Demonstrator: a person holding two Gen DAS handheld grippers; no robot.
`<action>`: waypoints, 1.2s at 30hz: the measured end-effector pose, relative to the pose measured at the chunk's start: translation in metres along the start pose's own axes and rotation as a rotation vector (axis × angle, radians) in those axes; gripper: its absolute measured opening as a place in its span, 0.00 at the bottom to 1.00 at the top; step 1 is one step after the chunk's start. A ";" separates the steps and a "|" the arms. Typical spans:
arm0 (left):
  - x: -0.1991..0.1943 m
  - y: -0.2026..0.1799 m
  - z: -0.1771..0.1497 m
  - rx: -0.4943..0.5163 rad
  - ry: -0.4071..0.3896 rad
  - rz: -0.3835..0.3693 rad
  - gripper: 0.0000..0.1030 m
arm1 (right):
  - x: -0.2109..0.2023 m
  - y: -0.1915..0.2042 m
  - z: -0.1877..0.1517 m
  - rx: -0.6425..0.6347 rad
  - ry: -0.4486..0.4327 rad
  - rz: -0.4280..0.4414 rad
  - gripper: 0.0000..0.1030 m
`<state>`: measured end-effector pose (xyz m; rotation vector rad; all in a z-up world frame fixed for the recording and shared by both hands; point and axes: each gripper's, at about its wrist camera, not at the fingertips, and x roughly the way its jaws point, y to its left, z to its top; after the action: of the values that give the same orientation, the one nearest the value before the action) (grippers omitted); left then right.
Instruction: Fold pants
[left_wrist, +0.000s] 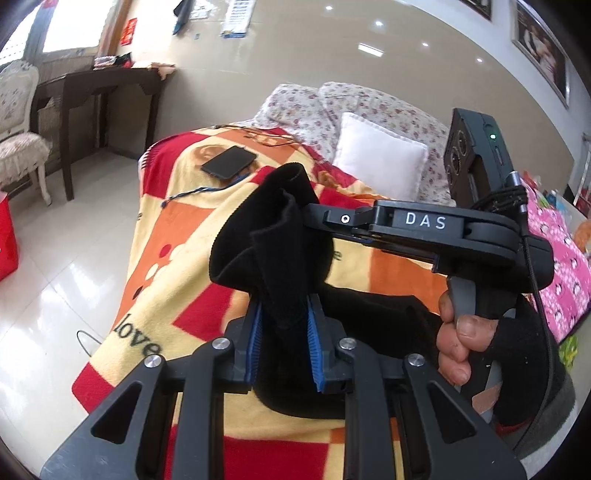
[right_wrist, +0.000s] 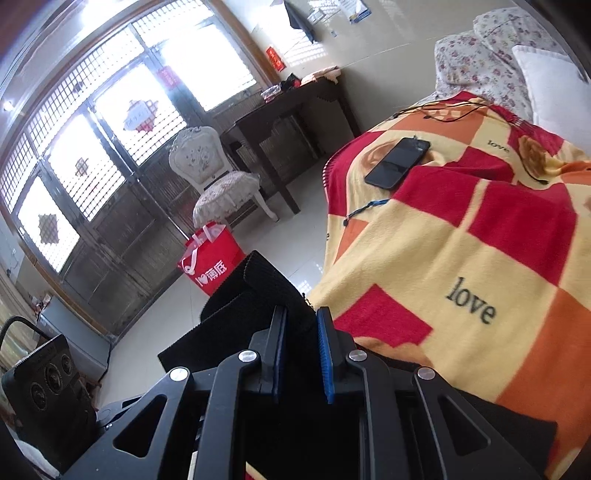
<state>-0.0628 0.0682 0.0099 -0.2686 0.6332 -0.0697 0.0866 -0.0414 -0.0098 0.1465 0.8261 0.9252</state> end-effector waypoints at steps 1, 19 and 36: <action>-0.001 -0.005 -0.001 0.014 0.000 -0.007 0.19 | -0.006 -0.002 -0.002 0.005 -0.007 -0.002 0.15; 0.035 -0.088 -0.048 0.248 0.203 -0.211 0.26 | -0.139 -0.076 -0.080 0.273 -0.147 -0.218 0.54; -0.007 -0.027 -0.013 0.234 0.129 -0.147 0.48 | -0.100 -0.056 -0.092 0.346 -0.073 -0.027 0.68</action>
<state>-0.0761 0.0399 0.0115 -0.0845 0.7263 -0.3022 0.0270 -0.1721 -0.0416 0.4660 0.9135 0.7412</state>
